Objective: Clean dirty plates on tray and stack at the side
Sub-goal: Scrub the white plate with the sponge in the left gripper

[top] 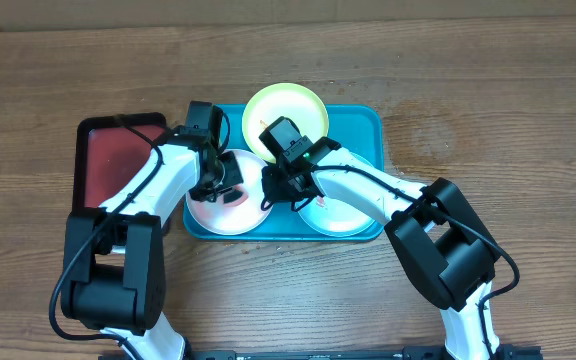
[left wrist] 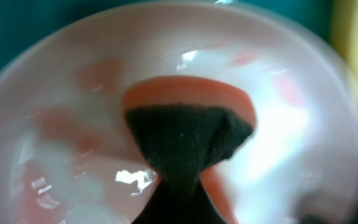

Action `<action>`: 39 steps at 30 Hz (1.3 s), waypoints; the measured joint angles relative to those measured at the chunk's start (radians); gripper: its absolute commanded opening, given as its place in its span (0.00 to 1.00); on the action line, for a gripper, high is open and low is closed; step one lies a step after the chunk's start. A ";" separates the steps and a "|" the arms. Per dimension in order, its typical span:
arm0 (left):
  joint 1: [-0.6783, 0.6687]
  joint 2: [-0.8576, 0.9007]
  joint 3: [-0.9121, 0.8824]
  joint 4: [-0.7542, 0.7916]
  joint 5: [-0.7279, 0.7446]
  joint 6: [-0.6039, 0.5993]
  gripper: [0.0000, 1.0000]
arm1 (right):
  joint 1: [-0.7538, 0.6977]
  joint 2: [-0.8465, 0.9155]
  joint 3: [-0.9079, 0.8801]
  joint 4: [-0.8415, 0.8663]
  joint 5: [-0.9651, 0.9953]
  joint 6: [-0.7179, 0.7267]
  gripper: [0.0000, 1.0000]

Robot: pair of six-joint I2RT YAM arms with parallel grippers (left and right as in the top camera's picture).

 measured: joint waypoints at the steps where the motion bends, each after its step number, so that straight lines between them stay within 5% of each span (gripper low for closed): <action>1: 0.000 0.000 0.000 -0.018 -0.033 0.001 0.04 | 0.000 0.000 0.000 0.000 0.000 0.000 0.14; 8: 0.005 0.000 0.002 -0.111 -0.269 0.006 0.04 | 0.000 0.000 0.000 0.000 0.000 0.000 0.14; 14: 0.007 0.000 0.095 -0.210 -0.307 0.010 0.04 | 0.000 0.000 0.000 0.000 0.000 0.000 0.14; 28: 0.012 0.042 0.192 -0.063 0.114 0.029 0.04 | 0.000 0.000 0.000 0.000 0.000 -0.001 0.14; 39: 0.011 0.149 0.189 -0.067 0.150 0.049 0.04 | 0.000 0.000 0.000 0.001 0.000 0.000 0.14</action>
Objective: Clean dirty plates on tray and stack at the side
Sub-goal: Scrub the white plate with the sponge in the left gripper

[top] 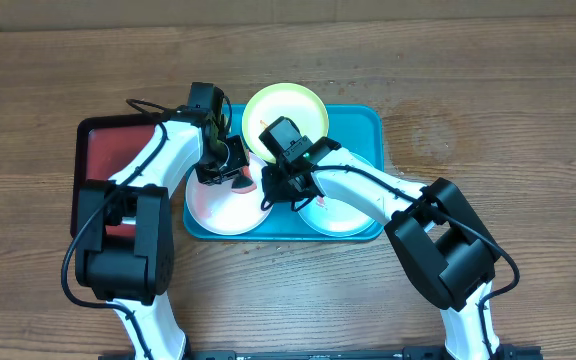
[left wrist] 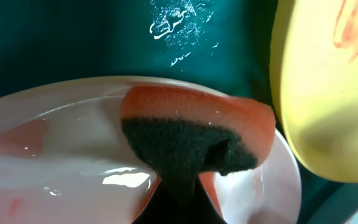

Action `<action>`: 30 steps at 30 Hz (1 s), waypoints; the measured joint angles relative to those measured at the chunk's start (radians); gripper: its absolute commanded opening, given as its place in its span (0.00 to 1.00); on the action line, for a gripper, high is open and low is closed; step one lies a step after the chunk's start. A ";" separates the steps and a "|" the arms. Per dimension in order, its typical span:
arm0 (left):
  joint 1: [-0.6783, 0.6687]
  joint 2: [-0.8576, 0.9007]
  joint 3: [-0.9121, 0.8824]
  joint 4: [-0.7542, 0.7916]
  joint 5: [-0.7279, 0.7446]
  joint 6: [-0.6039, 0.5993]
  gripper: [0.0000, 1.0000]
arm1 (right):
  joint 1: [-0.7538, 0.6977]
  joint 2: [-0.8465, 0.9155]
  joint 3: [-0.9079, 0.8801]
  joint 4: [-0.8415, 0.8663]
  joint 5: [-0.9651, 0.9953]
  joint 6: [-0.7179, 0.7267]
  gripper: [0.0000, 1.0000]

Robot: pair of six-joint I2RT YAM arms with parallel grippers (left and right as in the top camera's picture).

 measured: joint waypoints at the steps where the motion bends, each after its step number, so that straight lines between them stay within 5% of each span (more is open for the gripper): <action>1: 0.000 0.000 0.001 -0.006 -0.012 0.006 0.04 | 0.000 0.000 0.000 0.000 0.000 0.000 0.14; 16: -0.006 0.000 0.019 -0.270 -0.348 0.030 0.04 | 0.000 0.000 0.000 0.000 0.000 0.000 0.15; 30: -0.012 0.000 0.031 -0.256 -0.065 0.033 0.04 | 0.000 0.000 0.000 0.001 0.000 0.000 0.15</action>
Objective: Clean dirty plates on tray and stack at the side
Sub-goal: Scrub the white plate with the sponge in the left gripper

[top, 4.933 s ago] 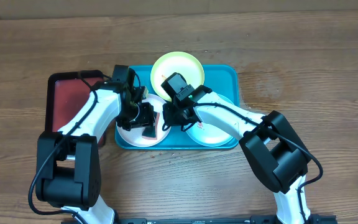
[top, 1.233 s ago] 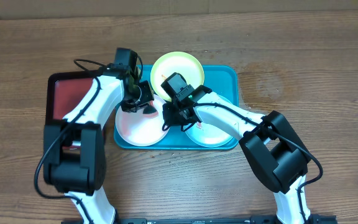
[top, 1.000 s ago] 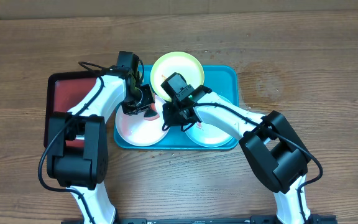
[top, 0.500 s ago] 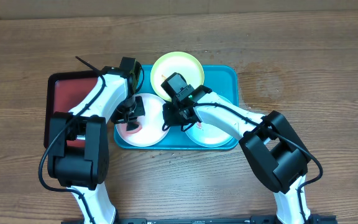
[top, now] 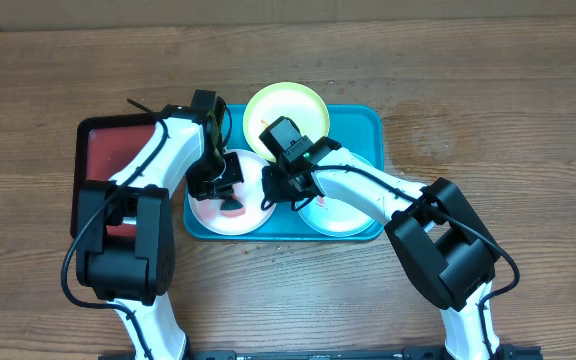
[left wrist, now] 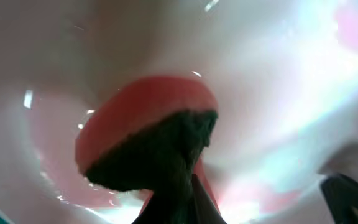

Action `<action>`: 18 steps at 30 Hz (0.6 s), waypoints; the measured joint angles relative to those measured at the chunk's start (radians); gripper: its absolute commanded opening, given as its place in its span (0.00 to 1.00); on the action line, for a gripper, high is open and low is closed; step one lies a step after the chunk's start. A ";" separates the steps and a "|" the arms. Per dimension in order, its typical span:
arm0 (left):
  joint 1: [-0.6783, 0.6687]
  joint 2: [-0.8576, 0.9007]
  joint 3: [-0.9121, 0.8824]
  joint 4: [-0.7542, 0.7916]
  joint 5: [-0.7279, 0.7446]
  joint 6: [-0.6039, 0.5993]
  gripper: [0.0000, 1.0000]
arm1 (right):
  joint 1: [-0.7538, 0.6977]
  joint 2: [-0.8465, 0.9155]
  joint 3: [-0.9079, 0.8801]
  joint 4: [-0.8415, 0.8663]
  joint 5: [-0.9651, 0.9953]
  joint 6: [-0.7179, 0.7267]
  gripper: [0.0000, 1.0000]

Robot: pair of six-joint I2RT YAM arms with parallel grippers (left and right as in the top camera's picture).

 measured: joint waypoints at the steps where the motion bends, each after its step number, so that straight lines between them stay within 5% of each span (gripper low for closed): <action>1: -0.006 0.000 0.000 0.000 0.008 0.000 0.04 | 0.000 0.000 0.000 0.000 0.000 -0.001 0.15; 11: -0.100 0.000 -0.002 -0.003 0.004 0.003 0.04 | -0.003 0.000 0.000 -0.008 0.003 0.000 0.14; 18: -0.097 0.000 -0.003 -0.054 -0.151 -0.005 0.04 | -0.002 0.000 0.000 -0.014 0.003 -0.001 0.14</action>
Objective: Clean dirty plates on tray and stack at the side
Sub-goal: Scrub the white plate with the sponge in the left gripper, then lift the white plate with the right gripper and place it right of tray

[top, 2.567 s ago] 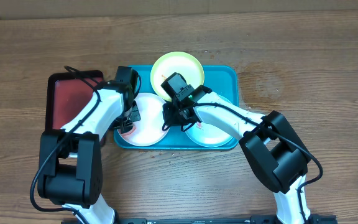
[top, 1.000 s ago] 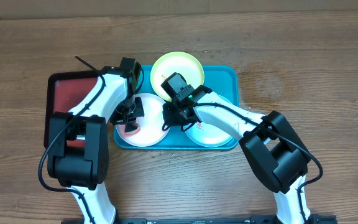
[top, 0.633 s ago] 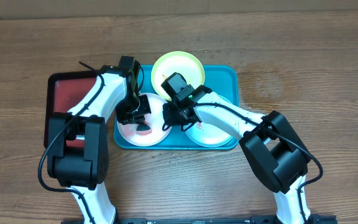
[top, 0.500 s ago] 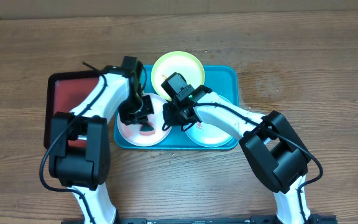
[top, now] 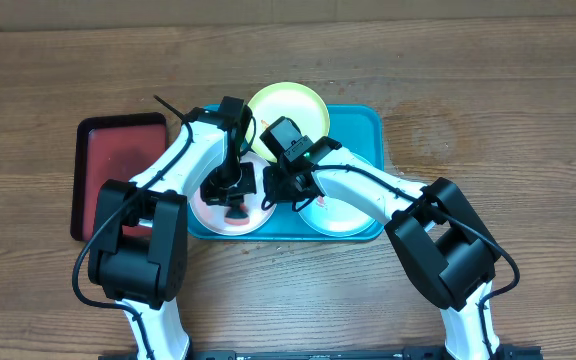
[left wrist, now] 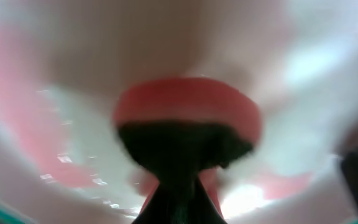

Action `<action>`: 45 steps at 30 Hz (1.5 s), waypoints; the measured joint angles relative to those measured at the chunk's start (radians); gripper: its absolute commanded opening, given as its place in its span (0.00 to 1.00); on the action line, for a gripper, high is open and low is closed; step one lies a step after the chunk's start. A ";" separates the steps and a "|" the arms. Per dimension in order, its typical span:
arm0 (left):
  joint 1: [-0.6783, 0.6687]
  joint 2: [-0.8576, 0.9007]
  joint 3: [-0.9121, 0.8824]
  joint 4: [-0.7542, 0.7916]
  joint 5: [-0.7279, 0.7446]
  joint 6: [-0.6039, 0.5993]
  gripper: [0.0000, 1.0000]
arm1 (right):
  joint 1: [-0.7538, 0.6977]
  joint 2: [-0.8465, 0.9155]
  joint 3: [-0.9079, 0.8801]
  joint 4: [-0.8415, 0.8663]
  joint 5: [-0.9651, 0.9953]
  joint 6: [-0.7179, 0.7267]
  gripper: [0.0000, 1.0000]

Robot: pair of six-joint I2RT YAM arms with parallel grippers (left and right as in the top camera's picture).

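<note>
A pink plate (top: pixel 202 206) lies at the left of the teal tray (top: pixel 363 125), wet and smeared with red (left wrist: pixel 23 93). My left gripper (top: pixel 232 190) (left wrist: pixel 179 183) is shut on an orange sponge (top: pixel 236 201) (left wrist: pixel 185 106), its dark scrub side towards the camera, pressed into the plate's bowl. My right gripper (top: pixel 271 190) grips the plate's right rim; one dark finger shows at the edge of the left wrist view. A yellow-green plate (top: pixel 286 105) with a red streak sits at the tray's back. A white plate (top: pixel 340 216) sits at its right.
A dark red mat (top: pixel 118 175) lies on the wooden table left of the tray. My two arms cross the tray's front half, the right forearm over the white plate. Bare wood surrounds the tray on the right and at the back.
My left gripper and sponge have shifted slightly right within the pink plate, and the left forearm has swung off the red mat. The right gripper has not moved.
The sponge was first in the pink plate's middle. Then it sat at the plate's back rim beside the yellow-green plate, then in the bowl again, now nearer the right side. The right gripper stayed at the plate's right rim throughout.
</note>
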 measured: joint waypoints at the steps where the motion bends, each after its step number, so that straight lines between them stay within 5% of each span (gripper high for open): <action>1: 0.003 0.000 0.000 -0.007 -0.033 -0.003 0.04 | 0.000 0.000 0.000 -0.001 0.000 0.000 0.13; 10: 0.110 0.000 0.010 -0.084 -0.170 -0.018 0.04 | 0.000 0.000 0.000 0.007 0.000 0.000 0.04; 17: 0.192 0.003 0.214 -0.247 -0.187 -0.027 0.04 | -0.002 0.000 0.011 0.000 0.000 0.009 0.04; 25: 0.250 -0.137 0.320 -0.242 -0.130 -0.034 0.04 | 0.005 0.000 0.193 -0.178 0.058 -0.016 0.04; 33: 0.415 -0.234 0.331 -0.263 -0.058 -0.037 0.04 | 0.056 0.000 0.489 -0.504 0.424 -0.083 0.04; 45: 0.692 -0.234 0.331 -0.263 0.105 -0.025 0.04 | 0.257 -0.001 0.796 -0.706 1.015 -0.234 0.04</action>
